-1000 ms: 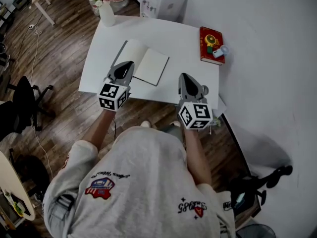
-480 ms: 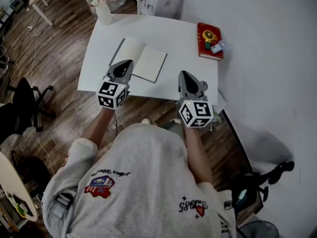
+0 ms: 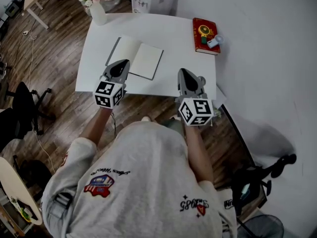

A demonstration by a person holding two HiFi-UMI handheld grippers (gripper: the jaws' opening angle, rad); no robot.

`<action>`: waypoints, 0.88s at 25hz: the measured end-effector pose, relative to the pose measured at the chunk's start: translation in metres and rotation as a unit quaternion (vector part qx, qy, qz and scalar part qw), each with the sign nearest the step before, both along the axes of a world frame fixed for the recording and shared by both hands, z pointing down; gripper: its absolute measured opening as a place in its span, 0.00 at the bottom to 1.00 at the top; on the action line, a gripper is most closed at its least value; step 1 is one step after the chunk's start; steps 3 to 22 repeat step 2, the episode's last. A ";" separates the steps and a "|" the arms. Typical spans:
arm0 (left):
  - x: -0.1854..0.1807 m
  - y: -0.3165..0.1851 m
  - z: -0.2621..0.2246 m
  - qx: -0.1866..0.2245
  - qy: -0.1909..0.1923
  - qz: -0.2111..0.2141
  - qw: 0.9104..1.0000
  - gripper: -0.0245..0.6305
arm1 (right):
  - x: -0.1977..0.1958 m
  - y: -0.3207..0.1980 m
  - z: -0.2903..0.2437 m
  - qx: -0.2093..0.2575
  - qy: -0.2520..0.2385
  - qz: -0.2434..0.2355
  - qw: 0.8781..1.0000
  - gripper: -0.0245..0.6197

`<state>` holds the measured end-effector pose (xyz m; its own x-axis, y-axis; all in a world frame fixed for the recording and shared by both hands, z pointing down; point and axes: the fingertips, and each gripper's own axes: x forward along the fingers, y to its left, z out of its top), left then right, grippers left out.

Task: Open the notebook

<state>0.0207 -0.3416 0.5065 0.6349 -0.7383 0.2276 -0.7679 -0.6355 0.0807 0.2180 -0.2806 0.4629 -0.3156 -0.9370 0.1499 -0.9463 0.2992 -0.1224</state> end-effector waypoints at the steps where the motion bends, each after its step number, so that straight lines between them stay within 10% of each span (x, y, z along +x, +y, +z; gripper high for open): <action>1: 0.001 0.000 0.000 0.000 0.000 0.000 1.000 0.05 | 0.001 0.000 0.001 -0.001 0.000 0.000 1.000 0.04; 22: 0.002 -0.001 0.001 0.000 0.000 0.001 1.000 0.05 | 0.002 0.000 0.002 -0.002 0.001 0.000 1.000 0.04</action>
